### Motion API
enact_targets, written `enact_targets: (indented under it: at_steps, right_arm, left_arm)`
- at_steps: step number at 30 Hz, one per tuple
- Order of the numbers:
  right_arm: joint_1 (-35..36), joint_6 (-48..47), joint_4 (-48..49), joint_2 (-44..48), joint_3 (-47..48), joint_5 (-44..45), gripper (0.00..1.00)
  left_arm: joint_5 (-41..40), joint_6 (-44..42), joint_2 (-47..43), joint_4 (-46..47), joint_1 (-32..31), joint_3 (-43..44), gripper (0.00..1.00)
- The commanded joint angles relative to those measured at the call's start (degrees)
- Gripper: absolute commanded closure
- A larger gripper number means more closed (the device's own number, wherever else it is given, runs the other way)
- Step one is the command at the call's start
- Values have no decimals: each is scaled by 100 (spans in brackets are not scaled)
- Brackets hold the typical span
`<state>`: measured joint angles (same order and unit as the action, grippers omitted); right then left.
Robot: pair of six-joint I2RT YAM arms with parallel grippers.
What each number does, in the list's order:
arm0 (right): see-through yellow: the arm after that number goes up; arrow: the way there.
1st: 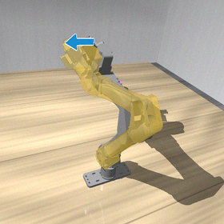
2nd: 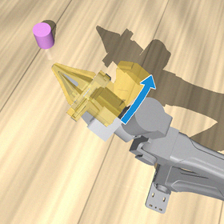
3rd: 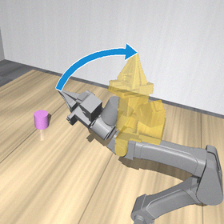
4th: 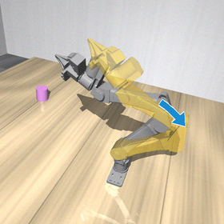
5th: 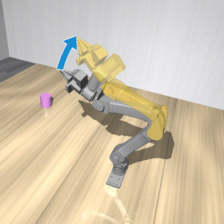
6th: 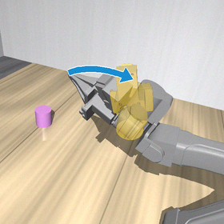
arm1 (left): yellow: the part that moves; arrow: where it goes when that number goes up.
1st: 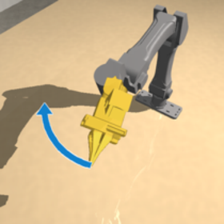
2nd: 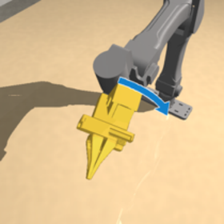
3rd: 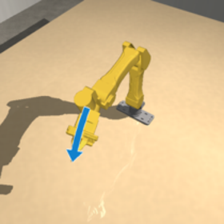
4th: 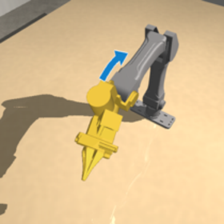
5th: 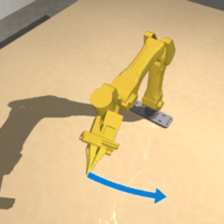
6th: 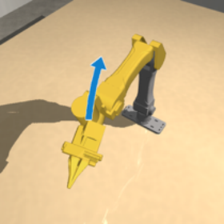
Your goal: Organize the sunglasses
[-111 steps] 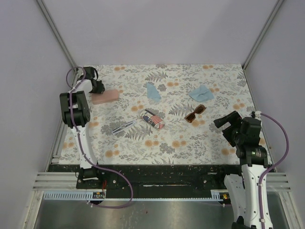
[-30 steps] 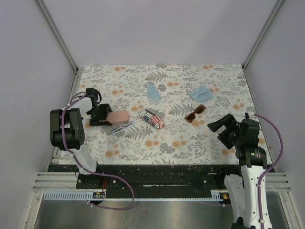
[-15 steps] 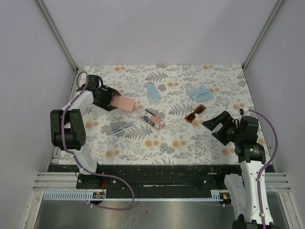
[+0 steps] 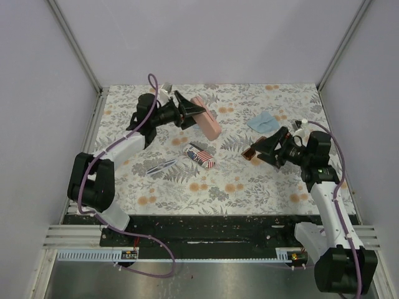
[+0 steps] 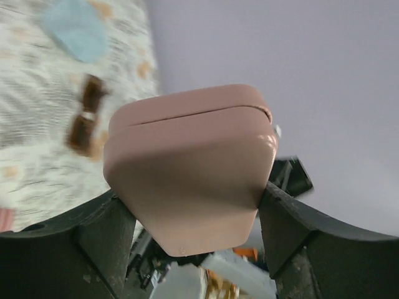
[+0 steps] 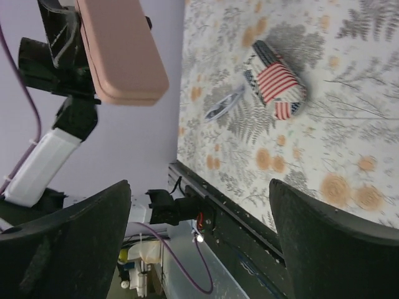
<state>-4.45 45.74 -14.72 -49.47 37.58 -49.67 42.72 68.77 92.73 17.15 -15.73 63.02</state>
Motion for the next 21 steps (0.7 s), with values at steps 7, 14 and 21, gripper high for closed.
enact_targets:
  at_steps: [7, 14, 21]
  right_arm:
    - [1130, 1700, 3419, -1239, 715, -991, 1]
    - [1349, 2493, 5049, -1995, 978, -1405, 1]
    - [1763, 2282, 4671, -2575, 1480, -1326, 1]
  left_arm:
    - [1107, 2375, 640, 5171, -704, -18, 68]
    - [1142, 3283, 1072, 6380, -756, -115, 72]
    - [1168, 3186, 949, 6327, -783, -238, 72]
